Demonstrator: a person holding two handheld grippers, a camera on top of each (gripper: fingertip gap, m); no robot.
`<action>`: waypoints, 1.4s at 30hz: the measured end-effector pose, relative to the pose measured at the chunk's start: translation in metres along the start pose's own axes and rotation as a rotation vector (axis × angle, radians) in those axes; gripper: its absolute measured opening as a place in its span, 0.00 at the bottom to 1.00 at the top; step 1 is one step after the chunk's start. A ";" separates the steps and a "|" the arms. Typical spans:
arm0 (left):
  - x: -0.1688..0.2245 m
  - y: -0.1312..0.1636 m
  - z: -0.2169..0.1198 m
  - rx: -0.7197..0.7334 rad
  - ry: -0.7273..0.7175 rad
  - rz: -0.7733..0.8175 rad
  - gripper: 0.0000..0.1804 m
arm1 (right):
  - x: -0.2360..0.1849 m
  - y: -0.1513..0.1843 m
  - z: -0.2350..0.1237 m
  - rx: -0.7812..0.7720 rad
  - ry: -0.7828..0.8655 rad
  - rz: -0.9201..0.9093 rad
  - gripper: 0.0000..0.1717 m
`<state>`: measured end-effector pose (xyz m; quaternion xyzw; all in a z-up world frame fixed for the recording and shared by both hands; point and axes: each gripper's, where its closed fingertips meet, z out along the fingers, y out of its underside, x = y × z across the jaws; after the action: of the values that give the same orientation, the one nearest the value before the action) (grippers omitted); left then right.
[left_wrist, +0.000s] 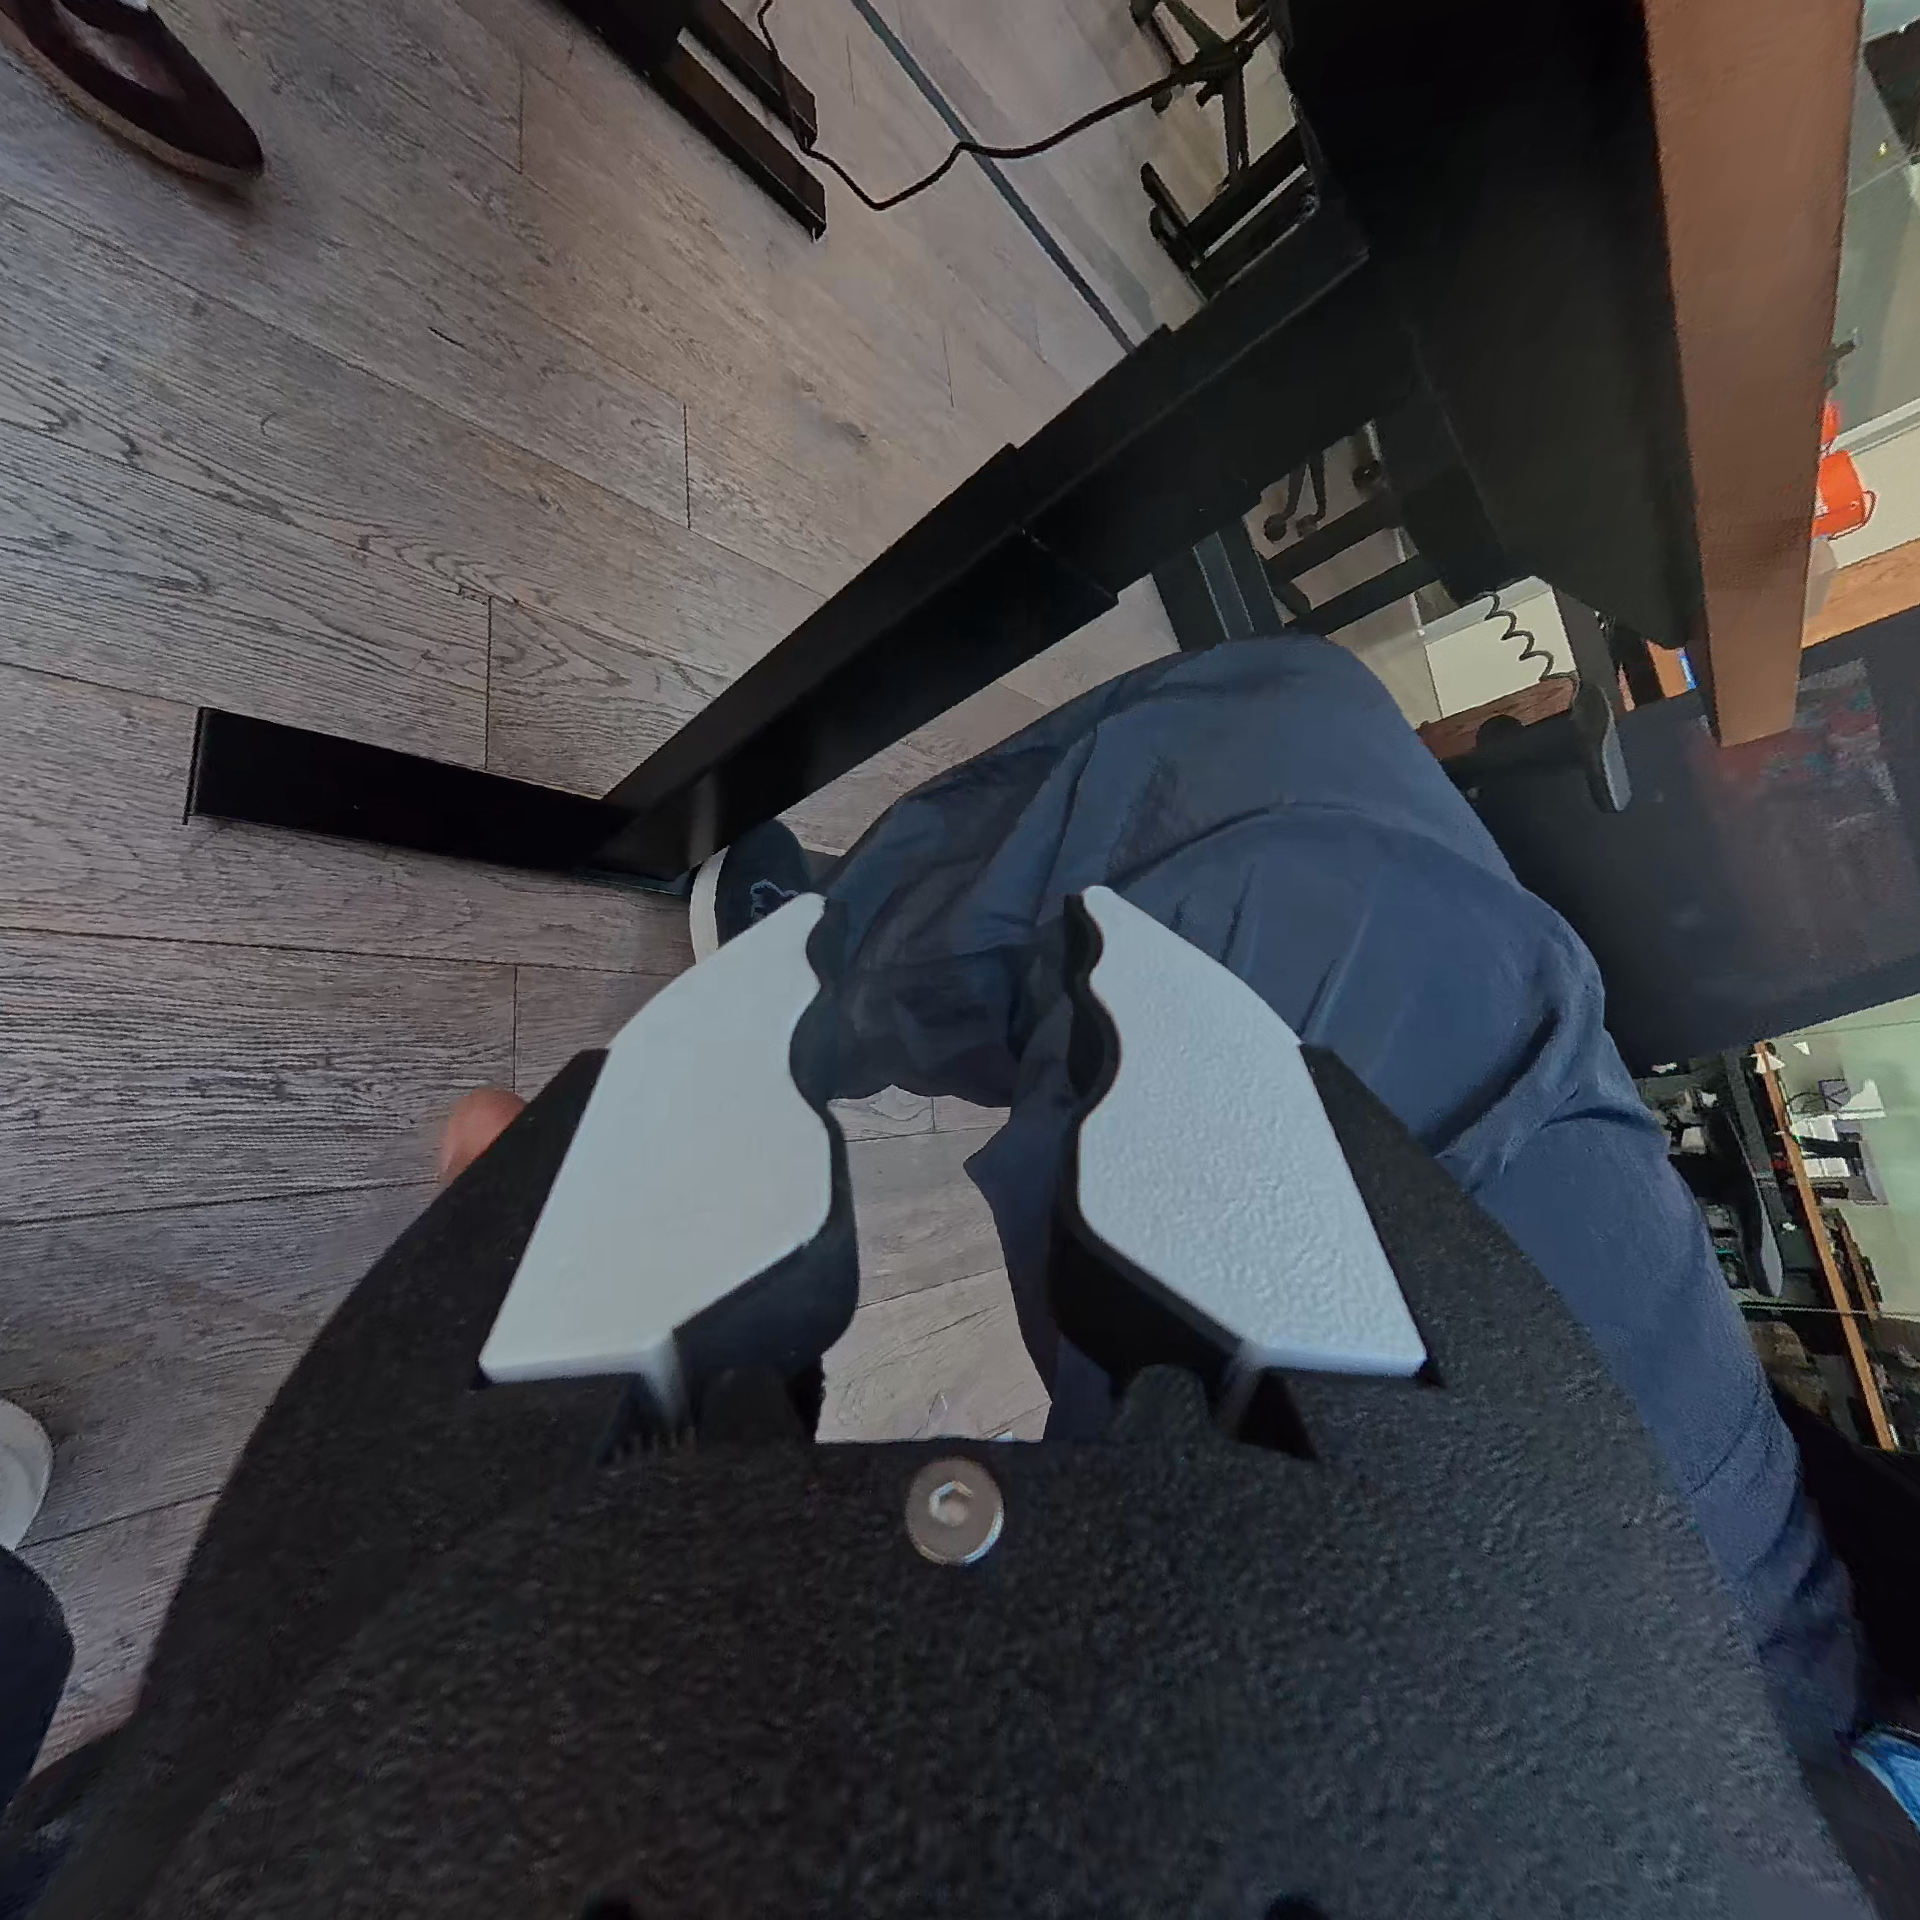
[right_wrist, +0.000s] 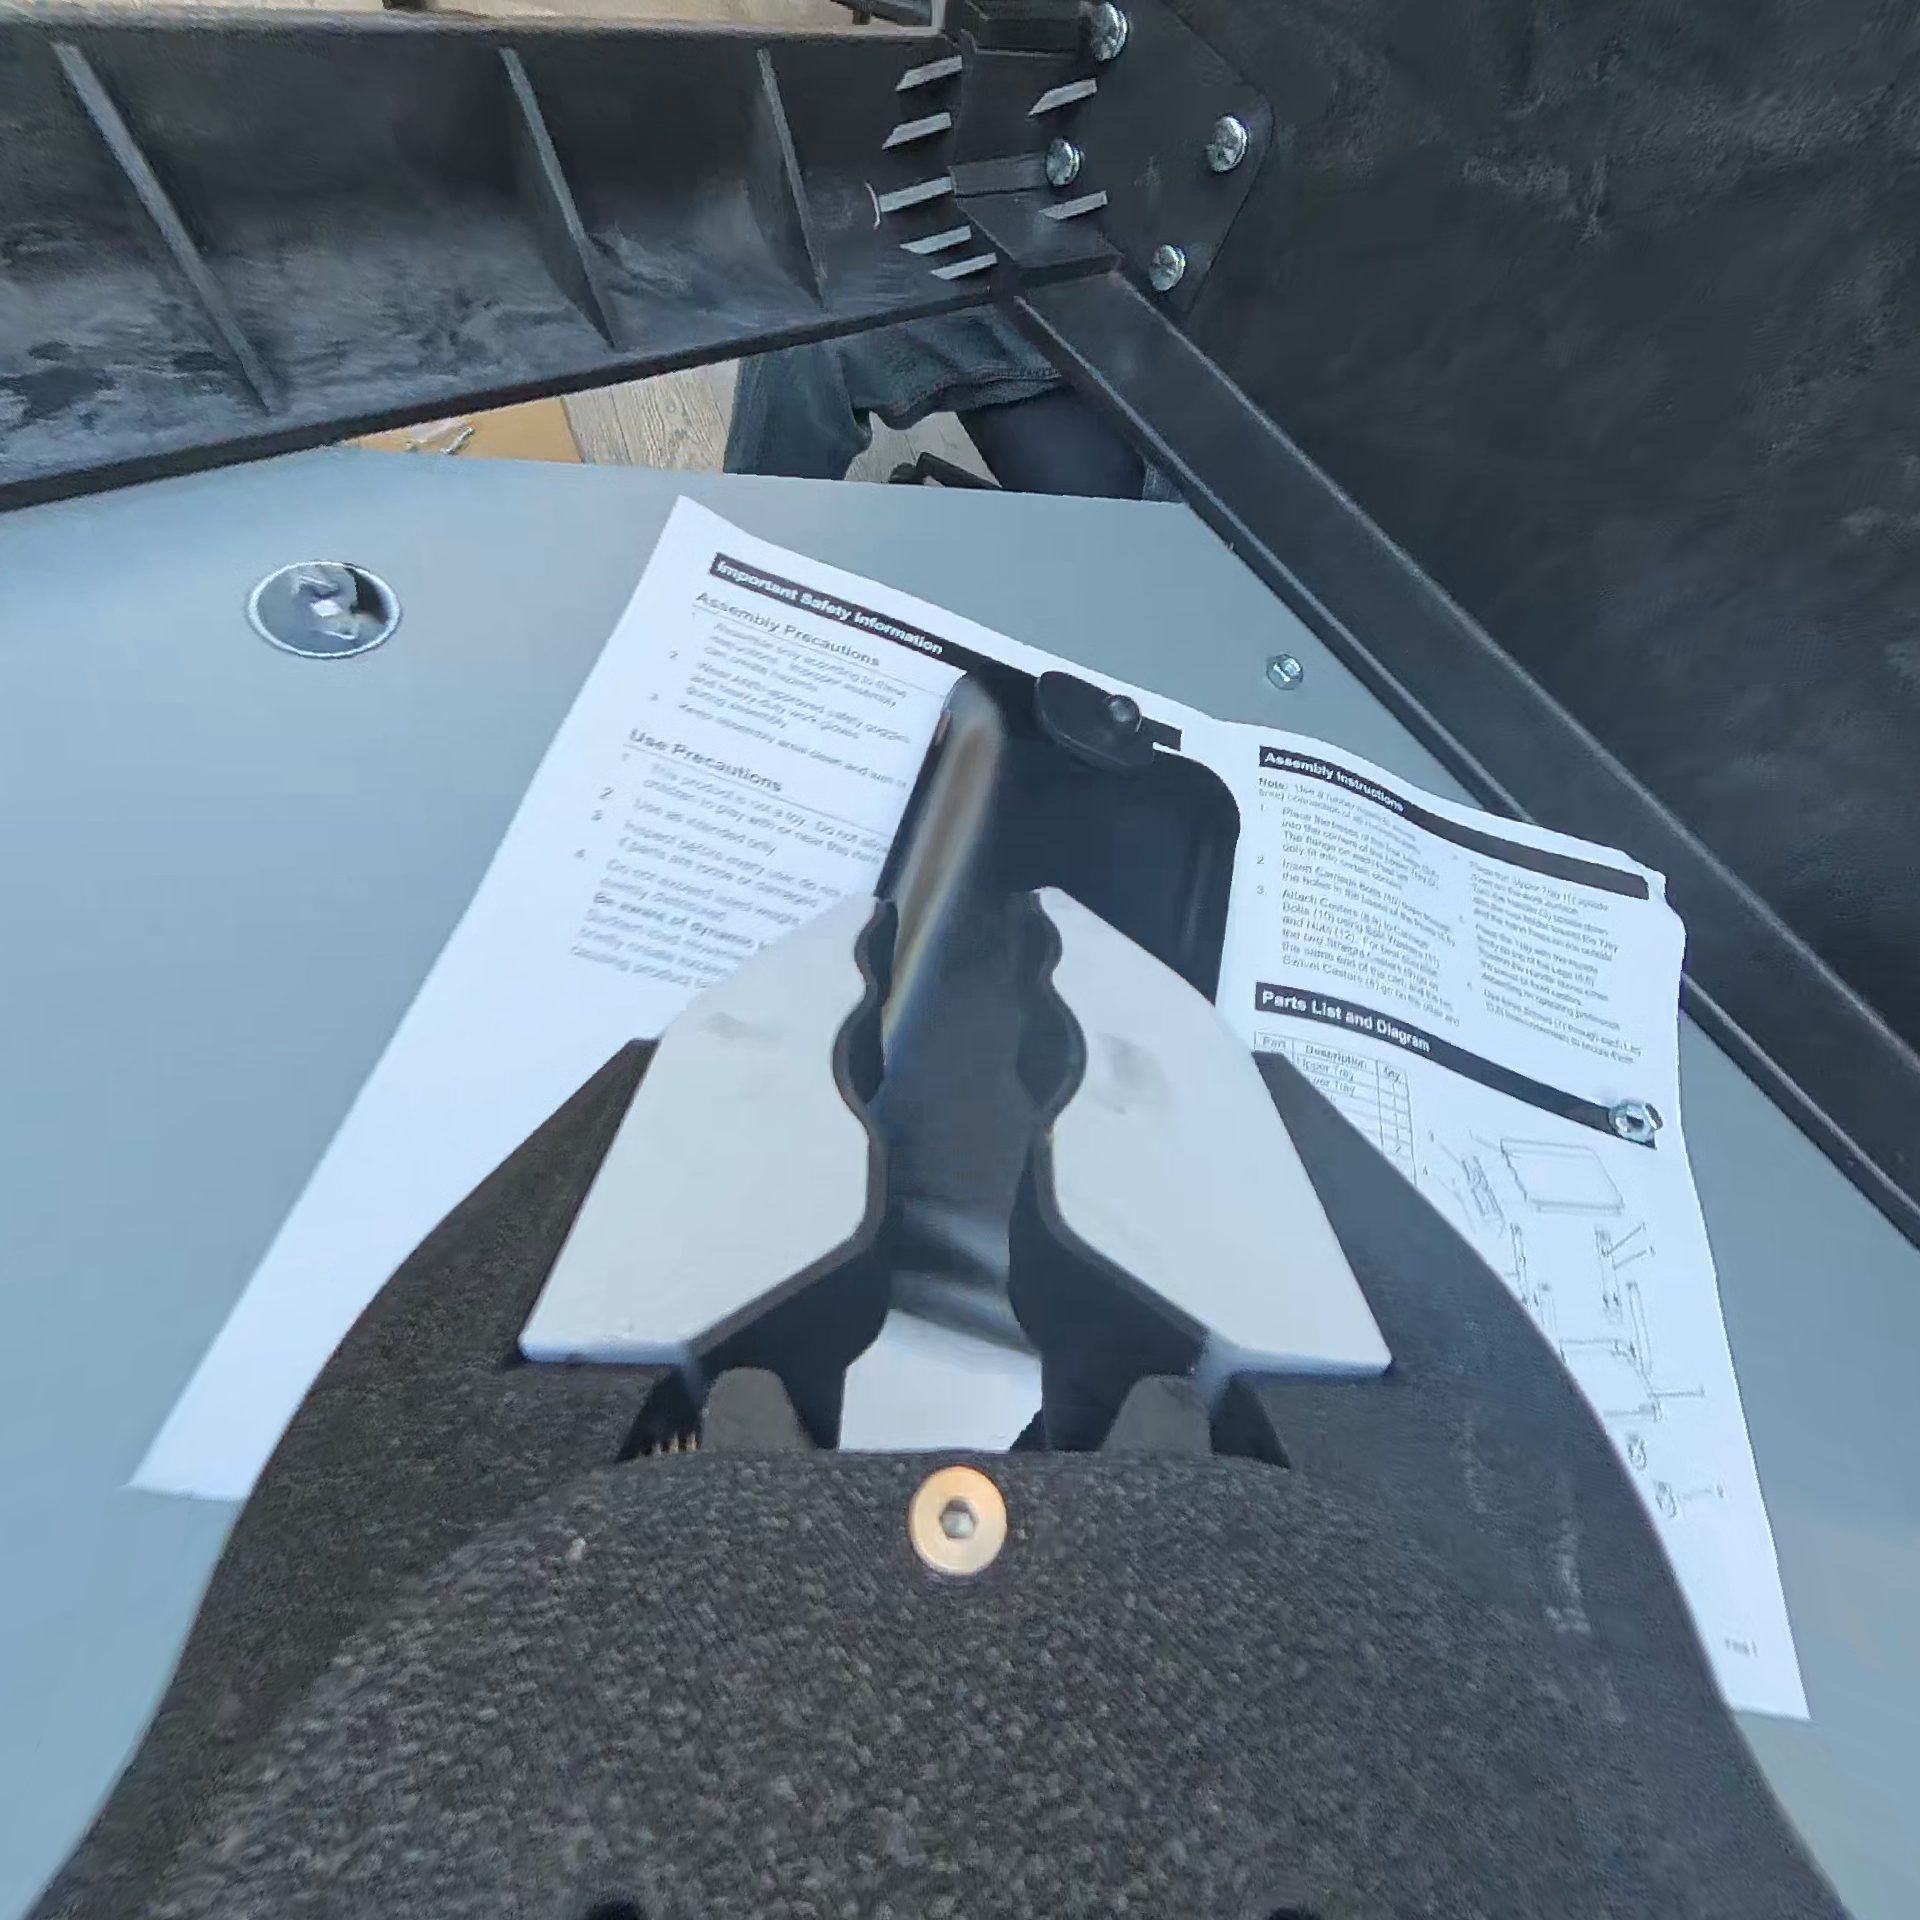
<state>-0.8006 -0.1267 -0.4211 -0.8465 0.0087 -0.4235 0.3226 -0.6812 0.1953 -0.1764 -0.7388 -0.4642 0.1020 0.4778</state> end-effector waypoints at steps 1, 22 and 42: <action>-0.002 -0.006 0.001 0.008 -0.003 0.002 0.23 | 0.006 0.003 0.008 0.007 0.004 -0.001 0.14; -0.028 -0.161 -0.037 0.272 -0.096 0.105 0.36 | -0.015 -0.009 0.031 0.170 -0.100 0.103 0.16; 0.021 -0.176 -0.107 0.384 -0.073 0.243 0.48 | -0.224 -0.113 0.079 0.283 -0.568 -0.046 0.17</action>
<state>-0.9102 -0.0506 -0.2625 -0.7771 0.0181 -0.3445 0.5264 -0.9176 0.0807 -0.1923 -0.5964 -0.5767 0.3570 0.4293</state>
